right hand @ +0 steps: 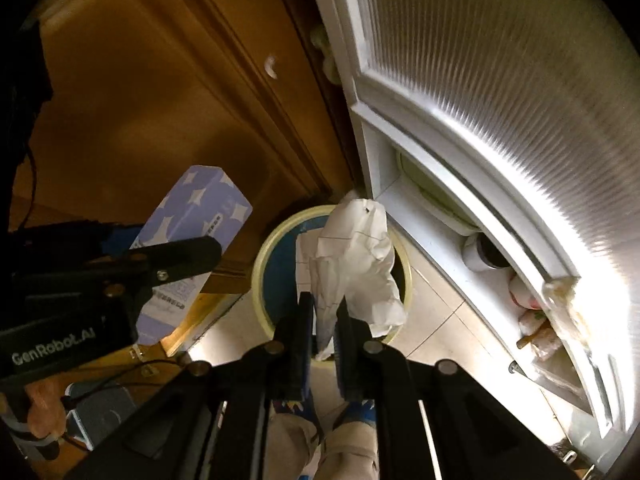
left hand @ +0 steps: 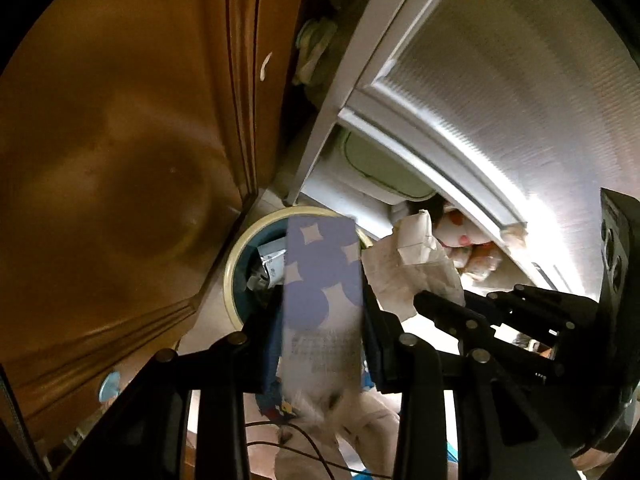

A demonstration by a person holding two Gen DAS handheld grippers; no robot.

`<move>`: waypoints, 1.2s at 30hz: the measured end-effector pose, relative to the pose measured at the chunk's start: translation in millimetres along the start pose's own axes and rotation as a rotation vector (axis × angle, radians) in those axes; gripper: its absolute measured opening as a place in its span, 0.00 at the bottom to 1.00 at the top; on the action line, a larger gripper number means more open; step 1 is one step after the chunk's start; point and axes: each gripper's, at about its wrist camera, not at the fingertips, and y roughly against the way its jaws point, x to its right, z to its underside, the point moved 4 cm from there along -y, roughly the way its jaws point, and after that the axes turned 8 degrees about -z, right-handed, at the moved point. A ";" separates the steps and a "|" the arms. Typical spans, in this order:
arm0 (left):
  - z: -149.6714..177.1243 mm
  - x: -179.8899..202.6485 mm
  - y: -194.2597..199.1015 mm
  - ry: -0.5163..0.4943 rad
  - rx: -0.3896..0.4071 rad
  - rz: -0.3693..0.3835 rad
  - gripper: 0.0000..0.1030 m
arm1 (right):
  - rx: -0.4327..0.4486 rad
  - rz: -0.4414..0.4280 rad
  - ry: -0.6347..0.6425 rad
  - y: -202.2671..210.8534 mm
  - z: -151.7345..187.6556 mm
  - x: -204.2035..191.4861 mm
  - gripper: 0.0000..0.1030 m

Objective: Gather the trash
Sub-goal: 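Carry the blue box and tissue down over the trash bin, then open the left tool dropping the box while the right tool drops the tissue, then raise both tools back toward the counter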

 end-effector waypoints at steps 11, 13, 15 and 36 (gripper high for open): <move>-8.6 -15.2 -36.1 0.022 -0.036 -0.088 0.75 | -0.073 0.000 -0.016 -44.9 -13.2 18.4 0.26; -9.2 -17.8 -36.2 0.026 -0.037 -0.099 0.77 | -0.077 -0.006 -0.023 -45.6 -12.2 17.4 0.26; -9.5 -21.1 -35.1 0.028 -0.036 -0.110 0.78 | -0.074 -0.010 -0.024 -44.2 -11.5 14.2 0.26; -1.6 15.9 82.1 -0.029 0.070 -0.105 0.94 | 0.030 0.003 -0.077 57.4 2.0 -14.3 0.35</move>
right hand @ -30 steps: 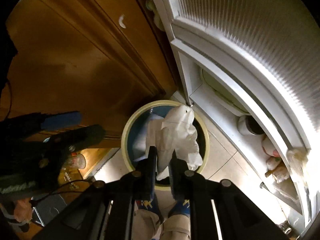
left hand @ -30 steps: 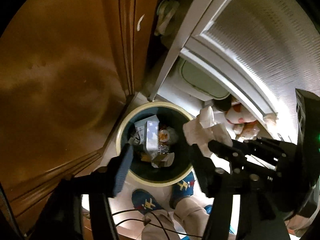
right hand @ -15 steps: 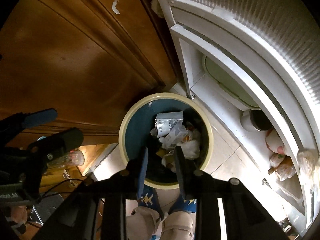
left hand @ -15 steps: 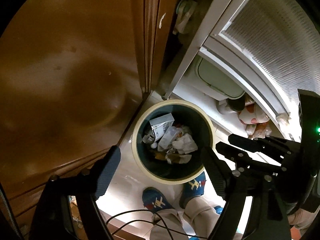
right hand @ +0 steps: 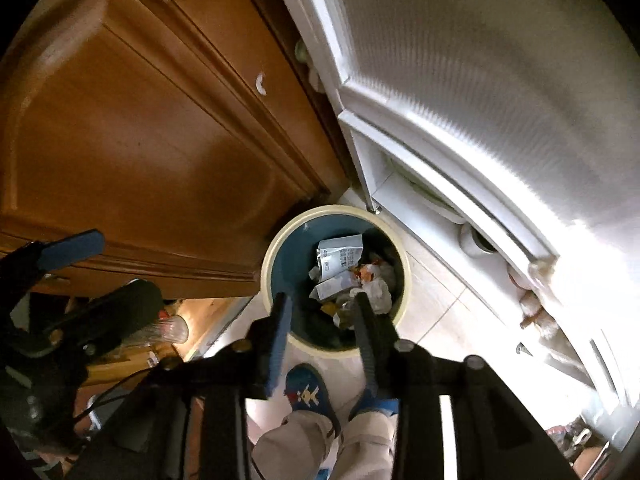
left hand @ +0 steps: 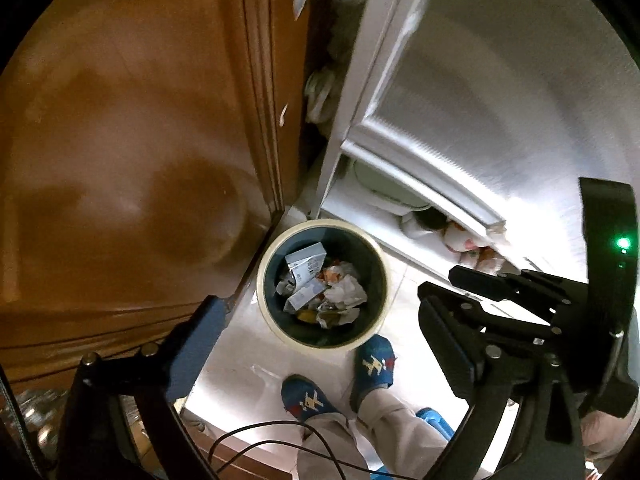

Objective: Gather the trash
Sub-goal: 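Raise both tools back toward the counter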

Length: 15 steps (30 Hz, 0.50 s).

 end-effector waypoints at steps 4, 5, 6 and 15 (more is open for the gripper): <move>-0.8 5.7 56.5 -0.025 0.038 0.024 0.96 | 0.026 0.001 0.006 43.7 5.0 -15.4 0.36; -0.7 4.1 66.0 -0.031 0.046 0.030 0.97 | 0.035 0.002 0.010 57.2 5.9 -20.5 0.36; -1.7 4.3 83.5 -0.038 0.061 0.036 0.99 | 0.042 0.003 0.013 67.7 6.0 -24.5 0.36; -19.1 -11.1 215.0 -0.048 0.211 0.111 0.99 | 0.161 0.037 0.065 175.8 1.5 -65.5 0.36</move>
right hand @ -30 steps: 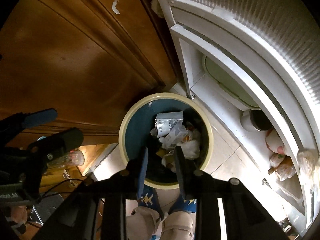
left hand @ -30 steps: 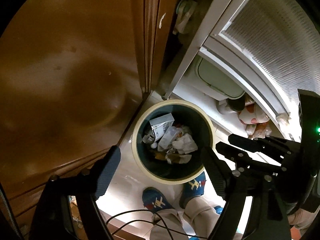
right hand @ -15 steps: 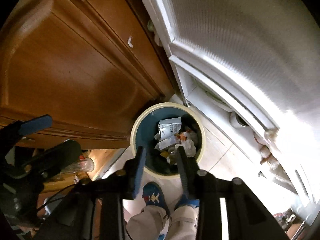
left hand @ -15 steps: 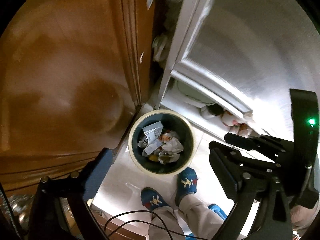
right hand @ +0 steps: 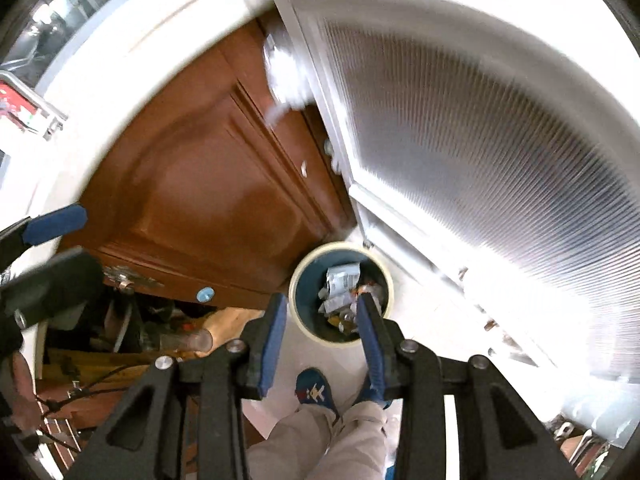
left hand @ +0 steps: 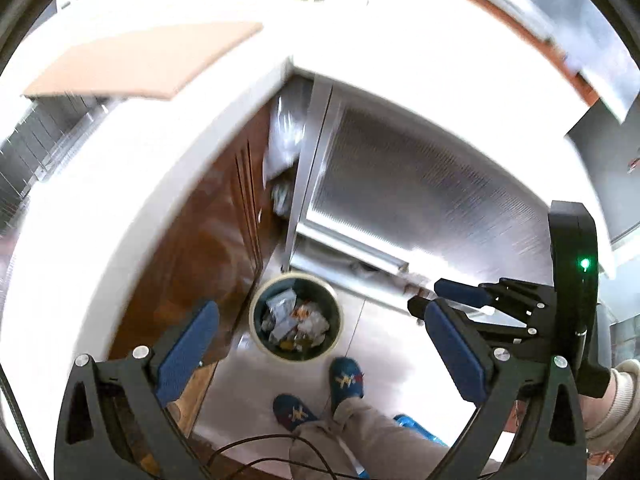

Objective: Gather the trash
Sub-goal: 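Raise both tools back toward the counter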

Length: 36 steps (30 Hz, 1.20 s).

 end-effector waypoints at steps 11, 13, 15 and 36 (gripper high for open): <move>-55.7 -12.9 114.4 -0.003 0.246 0.033 0.99 | 0.245 0.087 0.117 115.7 -53.6 -48.4 0.36; -65.1 -13.9 134.8 -0.018 0.297 0.040 0.99 | 0.293 0.099 0.128 133.3 -65.4 -56.8 0.36; -75.3 -14.4 149.5 -0.042 0.332 0.032 0.99 | 0.336 0.100 0.136 147.5 -75.3 -63.5 0.36; -212.0 -24.2 178.0 -0.130 0.497 -0.122 0.99 | 0.468 0.098 0.215 182.0 -211.4 -70.4 0.46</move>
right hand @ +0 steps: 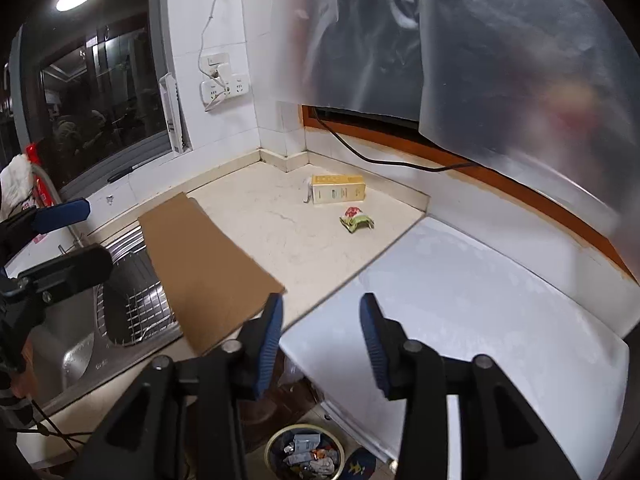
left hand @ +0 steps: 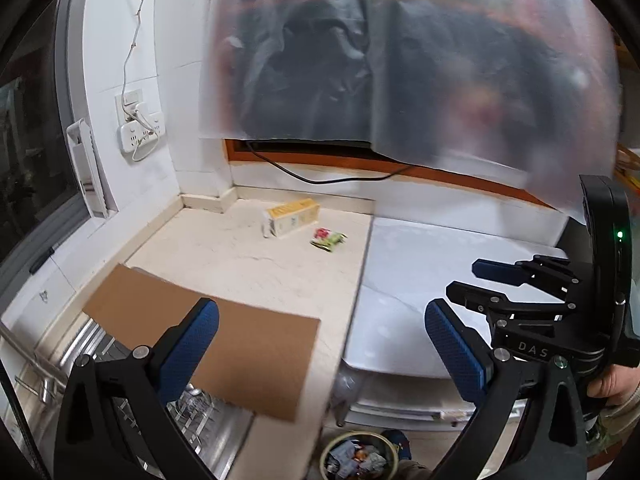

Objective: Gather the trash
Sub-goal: 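Raise both tools back toward the counter, then reach the right tool toward the red-green snack wrapper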

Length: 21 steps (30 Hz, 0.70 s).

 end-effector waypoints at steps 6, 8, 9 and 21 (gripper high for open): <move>-36.4 -8.7 -73.8 -0.021 -0.048 -0.081 0.99 | -0.069 -0.042 0.048 -68.0 -43.8 34.9 0.47; -46.1 -10.8 -104.5 -0.030 -0.079 -0.094 0.99 | -0.096 -0.054 0.060 -93.2 -57.3 48.7 0.47; -50.6 -11.7 -121.1 -0.029 -0.099 -0.097 0.99 | -0.107 -0.060 0.061 -102.5 -61.5 53.3 0.47; -75.7 -11.6 -258.9 -0.089 -0.251 -0.136 0.98 | -0.320 -0.149 0.033 -270.4 -99.2 107.1 0.47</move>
